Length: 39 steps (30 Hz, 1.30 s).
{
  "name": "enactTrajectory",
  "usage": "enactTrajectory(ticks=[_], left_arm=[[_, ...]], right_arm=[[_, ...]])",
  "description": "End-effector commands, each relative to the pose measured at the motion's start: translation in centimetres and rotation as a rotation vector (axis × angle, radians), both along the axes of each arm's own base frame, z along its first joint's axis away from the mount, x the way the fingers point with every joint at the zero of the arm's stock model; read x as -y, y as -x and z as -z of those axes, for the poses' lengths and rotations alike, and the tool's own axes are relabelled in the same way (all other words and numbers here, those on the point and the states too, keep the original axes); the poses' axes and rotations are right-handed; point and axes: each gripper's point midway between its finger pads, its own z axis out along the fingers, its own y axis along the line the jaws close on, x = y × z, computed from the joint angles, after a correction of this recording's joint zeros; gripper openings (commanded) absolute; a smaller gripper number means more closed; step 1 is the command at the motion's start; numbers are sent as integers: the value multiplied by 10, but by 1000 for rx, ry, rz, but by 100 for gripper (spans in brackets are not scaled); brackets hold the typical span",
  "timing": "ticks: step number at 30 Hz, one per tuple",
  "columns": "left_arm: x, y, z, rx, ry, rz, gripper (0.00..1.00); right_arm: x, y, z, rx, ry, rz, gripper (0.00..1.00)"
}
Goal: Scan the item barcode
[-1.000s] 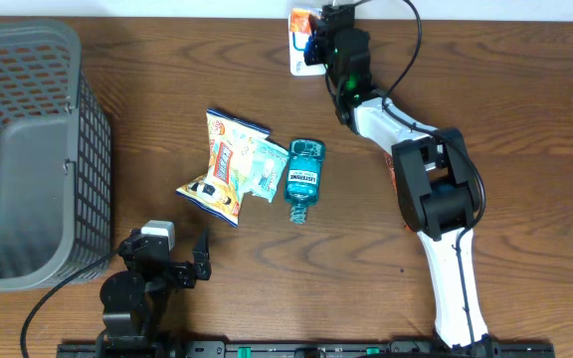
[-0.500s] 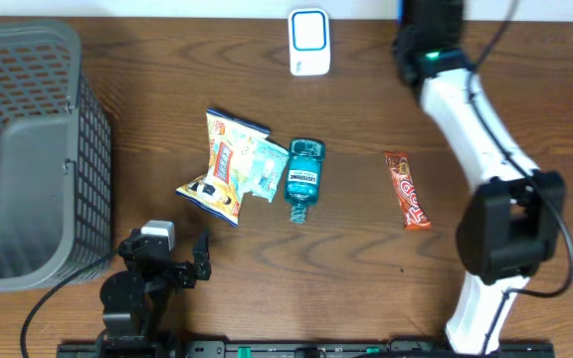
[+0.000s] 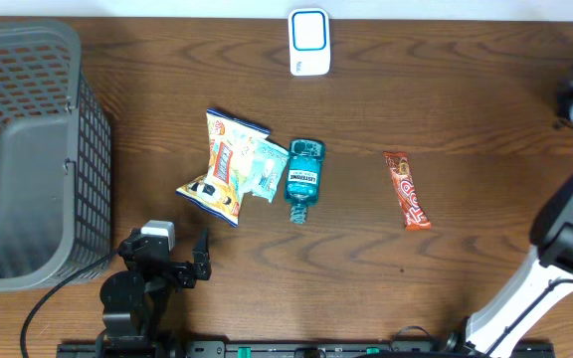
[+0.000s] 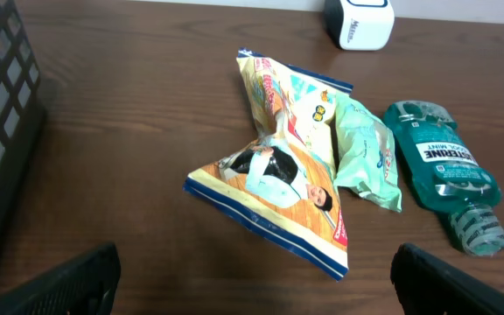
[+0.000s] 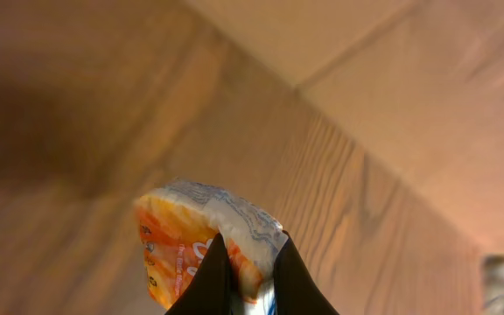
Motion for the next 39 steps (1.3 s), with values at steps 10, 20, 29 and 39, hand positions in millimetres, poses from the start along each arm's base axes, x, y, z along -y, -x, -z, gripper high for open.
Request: enactTrajectory(ticks=[10, 20, 29, 39], left_arm=[[1, 2, 10, -32, 11, 1, 99], [1, 2, 10, -32, 11, 1, 99], [1, 2, 10, -32, 11, 1, 99], [1, 2, 10, -32, 11, 1, 99]], right_arm=[[50, 40, -49, 74, -51, -16, 99], [-100, -16, -226, 711, -338, -645, 99], [-319, 2, -265, 752, -871, -1274, 99], [-420, 10, -107, 38, -747, -1294, 99]])
